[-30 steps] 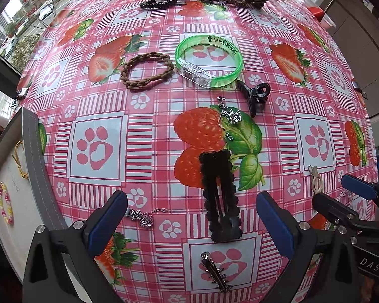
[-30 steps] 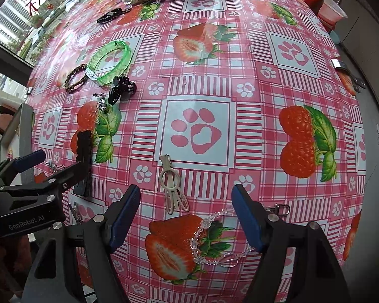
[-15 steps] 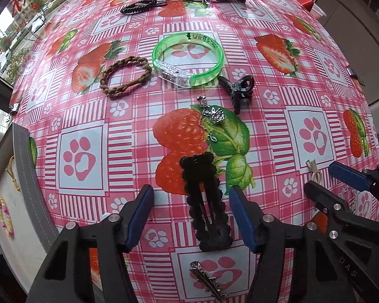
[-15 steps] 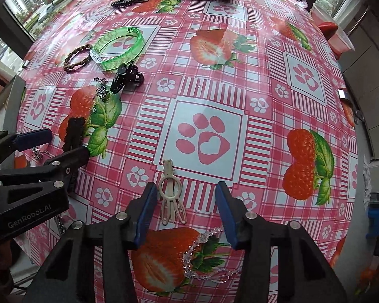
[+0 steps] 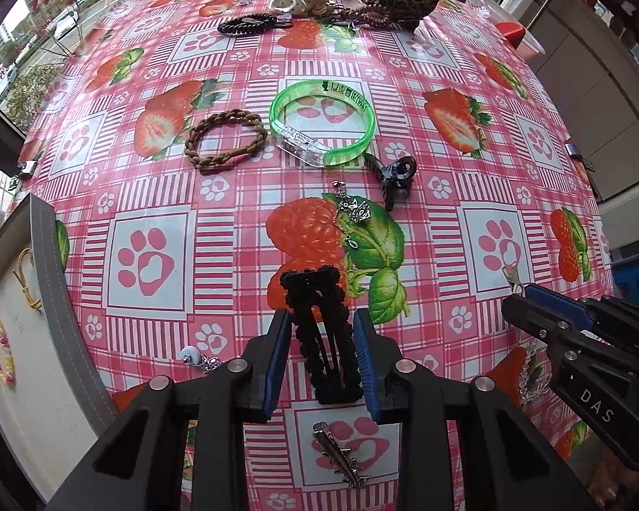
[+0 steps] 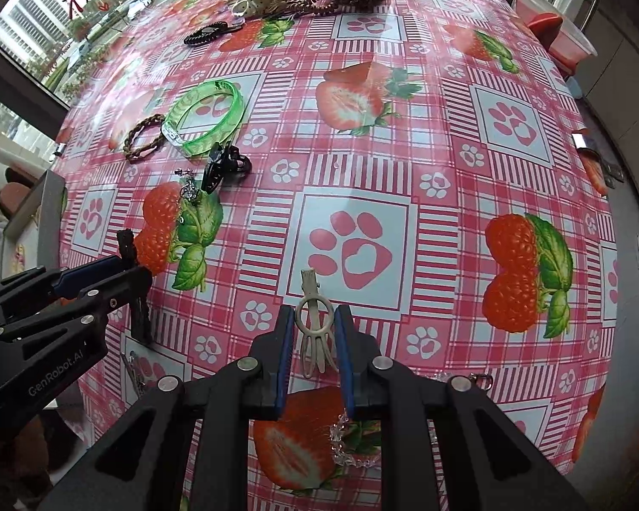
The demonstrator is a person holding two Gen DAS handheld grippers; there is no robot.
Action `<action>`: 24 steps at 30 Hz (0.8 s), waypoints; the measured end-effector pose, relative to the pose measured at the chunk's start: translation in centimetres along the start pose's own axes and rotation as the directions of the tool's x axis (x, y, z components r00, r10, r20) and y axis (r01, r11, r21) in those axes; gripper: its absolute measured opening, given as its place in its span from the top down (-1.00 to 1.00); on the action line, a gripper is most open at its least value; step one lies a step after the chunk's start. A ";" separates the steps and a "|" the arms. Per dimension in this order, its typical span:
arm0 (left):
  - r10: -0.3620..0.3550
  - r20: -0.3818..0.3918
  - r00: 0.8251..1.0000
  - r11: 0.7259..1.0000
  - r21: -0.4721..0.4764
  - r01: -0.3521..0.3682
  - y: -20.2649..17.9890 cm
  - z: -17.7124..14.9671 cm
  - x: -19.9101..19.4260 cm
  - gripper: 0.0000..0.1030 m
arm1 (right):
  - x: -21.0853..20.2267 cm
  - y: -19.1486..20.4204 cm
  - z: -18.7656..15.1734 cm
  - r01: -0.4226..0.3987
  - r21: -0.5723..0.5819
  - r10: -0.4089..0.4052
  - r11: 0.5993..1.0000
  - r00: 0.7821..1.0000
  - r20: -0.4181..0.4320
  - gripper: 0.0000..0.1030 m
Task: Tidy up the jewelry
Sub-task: 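Close the left tool on the black clip while the right tool grasps the cream claw clip, then carry the black clip with the left tool to the tray while the right tool carries the cream clip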
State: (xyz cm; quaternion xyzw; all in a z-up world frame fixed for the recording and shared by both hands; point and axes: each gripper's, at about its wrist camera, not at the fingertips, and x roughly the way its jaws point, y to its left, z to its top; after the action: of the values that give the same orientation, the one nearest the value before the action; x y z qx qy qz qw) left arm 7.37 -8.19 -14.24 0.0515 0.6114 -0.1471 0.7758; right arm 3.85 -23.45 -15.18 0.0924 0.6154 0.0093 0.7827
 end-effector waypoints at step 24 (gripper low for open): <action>0.042 0.063 0.997 0.977 -0.211 -0.028 9.8 -3.3 -5.1 0.66 | -2.8 6.9 1.3 -0.134 -0.053 0.134 0.990 0.991 0.002 0.60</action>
State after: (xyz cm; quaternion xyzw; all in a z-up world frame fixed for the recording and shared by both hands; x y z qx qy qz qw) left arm 6.09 2.81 -11.11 -0.0250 0.5963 -0.0695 0.7994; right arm 5.08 -17.21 -11.15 0.1130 0.6053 0.0777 0.7841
